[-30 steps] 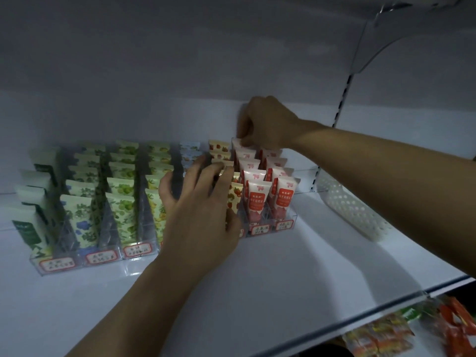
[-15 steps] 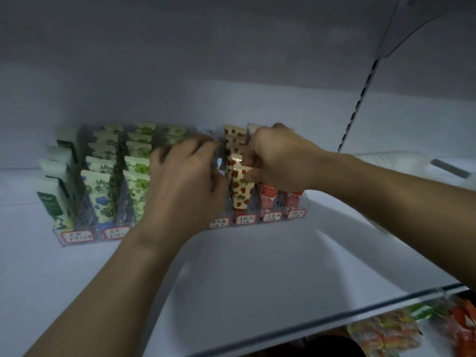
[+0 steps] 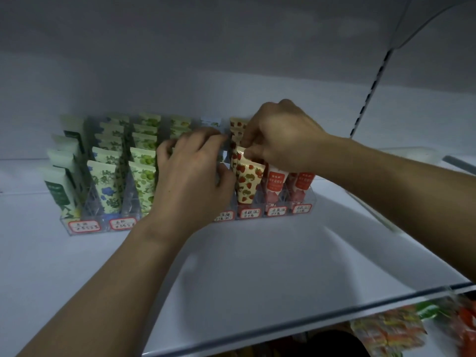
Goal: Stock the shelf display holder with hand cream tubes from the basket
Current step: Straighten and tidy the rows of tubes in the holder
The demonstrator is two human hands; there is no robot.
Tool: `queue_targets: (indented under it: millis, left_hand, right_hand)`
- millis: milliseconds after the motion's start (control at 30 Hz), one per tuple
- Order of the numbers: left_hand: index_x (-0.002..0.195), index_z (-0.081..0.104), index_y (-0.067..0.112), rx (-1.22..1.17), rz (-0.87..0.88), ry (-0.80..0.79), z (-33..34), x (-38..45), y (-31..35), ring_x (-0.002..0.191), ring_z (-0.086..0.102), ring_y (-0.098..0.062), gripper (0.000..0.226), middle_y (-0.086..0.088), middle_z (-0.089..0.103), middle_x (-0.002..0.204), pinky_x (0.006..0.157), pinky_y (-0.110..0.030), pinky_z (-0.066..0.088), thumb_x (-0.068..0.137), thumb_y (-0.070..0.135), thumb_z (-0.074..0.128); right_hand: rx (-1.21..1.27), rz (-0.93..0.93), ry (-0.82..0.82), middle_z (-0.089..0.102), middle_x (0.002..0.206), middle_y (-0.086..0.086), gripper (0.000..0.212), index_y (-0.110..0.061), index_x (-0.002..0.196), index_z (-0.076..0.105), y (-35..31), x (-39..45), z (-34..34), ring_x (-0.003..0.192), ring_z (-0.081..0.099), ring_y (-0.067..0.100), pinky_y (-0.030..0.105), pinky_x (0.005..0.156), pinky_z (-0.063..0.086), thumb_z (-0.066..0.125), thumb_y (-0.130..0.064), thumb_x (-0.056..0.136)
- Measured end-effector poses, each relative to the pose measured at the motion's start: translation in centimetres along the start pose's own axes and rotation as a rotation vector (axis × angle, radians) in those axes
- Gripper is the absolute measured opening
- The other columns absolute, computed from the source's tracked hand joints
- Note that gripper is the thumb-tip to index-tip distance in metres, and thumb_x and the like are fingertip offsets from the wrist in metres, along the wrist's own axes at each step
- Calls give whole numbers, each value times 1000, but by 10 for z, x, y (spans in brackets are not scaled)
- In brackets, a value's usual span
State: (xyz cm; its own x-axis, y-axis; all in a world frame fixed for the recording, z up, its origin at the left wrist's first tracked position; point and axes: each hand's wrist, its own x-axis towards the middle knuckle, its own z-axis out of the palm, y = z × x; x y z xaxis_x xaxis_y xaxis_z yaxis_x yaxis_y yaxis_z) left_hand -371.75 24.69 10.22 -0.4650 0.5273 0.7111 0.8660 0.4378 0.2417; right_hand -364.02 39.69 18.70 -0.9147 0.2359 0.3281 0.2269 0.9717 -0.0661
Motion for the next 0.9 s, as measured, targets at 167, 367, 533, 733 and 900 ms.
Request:
queue_targets:
  millis: [167, 367, 533, 733, 900]
  left_hand:
    - [126, 63, 15, -9, 4, 18, 1, 0, -1, 116, 56, -27, 44, -3, 62, 128, 103, -49, 30, 84, 25, 51]
    - [125, 62, 15, -12, 0, 25, 2, 0, 0, 116, 56, -27, 43, -4, 62, 127, 102, -48, 29, 84, 24, 54]
    - [124, 63, 14, -4, 0, 49, 2, -1, 0, 114, 57, -28, 41, -4, 63, 126, 102, -48, 30, 84, 23, 54]
    - [124, 62, 15, -13, -2, 36, 2, -1, -1, 116, 56, -27, 41, -4, 62, 127, 102, -48, 29, 84, 24, 55]
    - [122, 63, 15, -23, -2, 35, 2, -1, -1, 115, 57, -28, 41, -3, 63, 126, 102, -47, 30, 84, 25, 55]
  right_hand:
    - [48, 84, -102, 72, 93, -3, 18, -20, 97, 74, 1, 6, -4, 84, 67, 14, 34, 82, 58, 82, -24, 82]
    - [-2, 55, -125, 72, 95, -2, 21, -20, 100, 74, 0, 9, -4, 83, 67, 16, 38, 83, 59, 82, -28, 82]
    - [139, 58, 28, 72, 101, -7, 16, -21, 103, 76, 3, 17, -25, 89, 67, 8, 20, 79, 48, 73, -31, 90]
    - [50, 42, -57, 75, 107, 1, 19, -14, 106, 78, 1, 27, 0, 94, 69, 17, 30, 89, 57, 76, -20, 88]
    - [-32, 54, -62, 73, 106, 4, 21, -15, 106, 74, 1, 36, 1, 93, 68, 21, 39, 87, 60, 78, -17, 86]
